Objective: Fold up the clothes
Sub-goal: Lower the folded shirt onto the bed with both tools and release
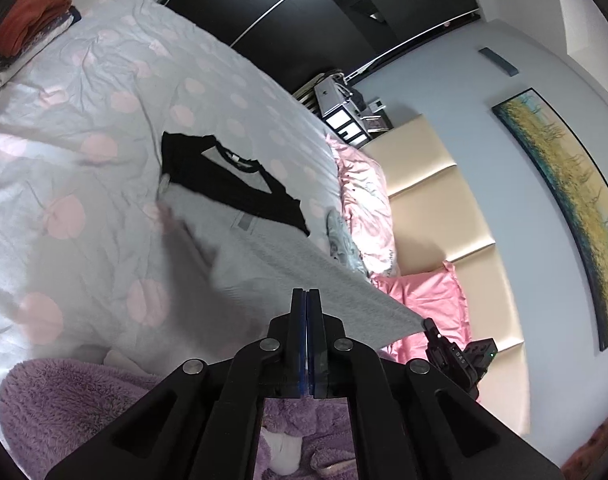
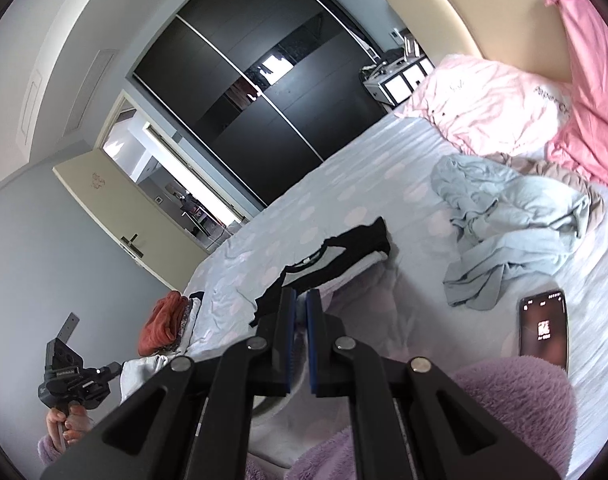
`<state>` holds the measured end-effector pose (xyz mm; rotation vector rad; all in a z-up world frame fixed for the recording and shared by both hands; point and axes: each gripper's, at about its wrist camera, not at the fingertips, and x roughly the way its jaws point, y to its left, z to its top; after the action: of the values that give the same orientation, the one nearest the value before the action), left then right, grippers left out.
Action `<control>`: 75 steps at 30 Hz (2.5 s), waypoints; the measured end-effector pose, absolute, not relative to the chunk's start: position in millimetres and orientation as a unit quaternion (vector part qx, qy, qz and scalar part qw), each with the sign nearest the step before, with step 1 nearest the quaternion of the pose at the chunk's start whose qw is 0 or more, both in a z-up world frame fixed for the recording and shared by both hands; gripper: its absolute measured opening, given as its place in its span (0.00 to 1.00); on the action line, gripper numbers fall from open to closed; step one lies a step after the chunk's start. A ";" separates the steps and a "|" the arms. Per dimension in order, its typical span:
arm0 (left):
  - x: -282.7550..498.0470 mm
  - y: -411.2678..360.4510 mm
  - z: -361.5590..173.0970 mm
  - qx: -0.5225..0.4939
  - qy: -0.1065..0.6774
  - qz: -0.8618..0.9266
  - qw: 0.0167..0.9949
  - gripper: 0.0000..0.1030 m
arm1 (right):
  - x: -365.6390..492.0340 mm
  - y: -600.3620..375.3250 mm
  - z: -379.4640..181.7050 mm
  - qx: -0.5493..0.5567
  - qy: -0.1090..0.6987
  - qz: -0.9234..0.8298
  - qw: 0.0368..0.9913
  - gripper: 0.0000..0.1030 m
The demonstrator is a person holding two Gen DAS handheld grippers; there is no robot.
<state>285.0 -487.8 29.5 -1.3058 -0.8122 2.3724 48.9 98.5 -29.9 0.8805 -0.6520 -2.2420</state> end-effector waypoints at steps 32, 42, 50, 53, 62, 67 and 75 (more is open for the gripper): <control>191.6 -382.3 -296.9 -0.833 -0.047 0.547 -0.071 0.40 | 12.2 83.4 -64.7 0.381 -0.250 -0.833 0.314 0.05; 214.1 -380.6 -222.8 -0.761 -0.152 0.630 0.032 0.05 | 9.2 87.8 -76.9 0.390 -0.258 -0.829 0.307 0.05; 235.0 -424.4 -91.7 -0.640 -0.259 0.718 0.088 0.05 | 2.1 98.5 -77.2 0.388 -0.263 -0.833 0.293 0.05; 248.7 -448.8 -57.3 -0.597 -0.286 0.744 0.090 0.04 | -2.6 99.6 -76.5 0.388 -0.267 -0.833 0.289 0.05; 217.9 -491.3 -38.3 -0.558 -0.343 0.749 0.101 0.04 | -18.3 83.6 -66.8 0.385 -0.253 -0.837 0.294 0.05; 186.9 -504.5 -30.9 -0.542 -0.354 0.756 0.098 0.01 | -46.3 65.3 -55.0 0.379 -0.234 -0.845 0.296 0.05; 114.1 -512.1 -54.0 -0.566 -0.323 0.754 0.080 0.01 | -119.0 8.4 -62.6 0.403 -0.198 -0.843 0.297 0.05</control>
<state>114.1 -512.1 -54.0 -1.6929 -0.9659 2.2564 -119.0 8.4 -62.6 1.0713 -0.5264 -2.2406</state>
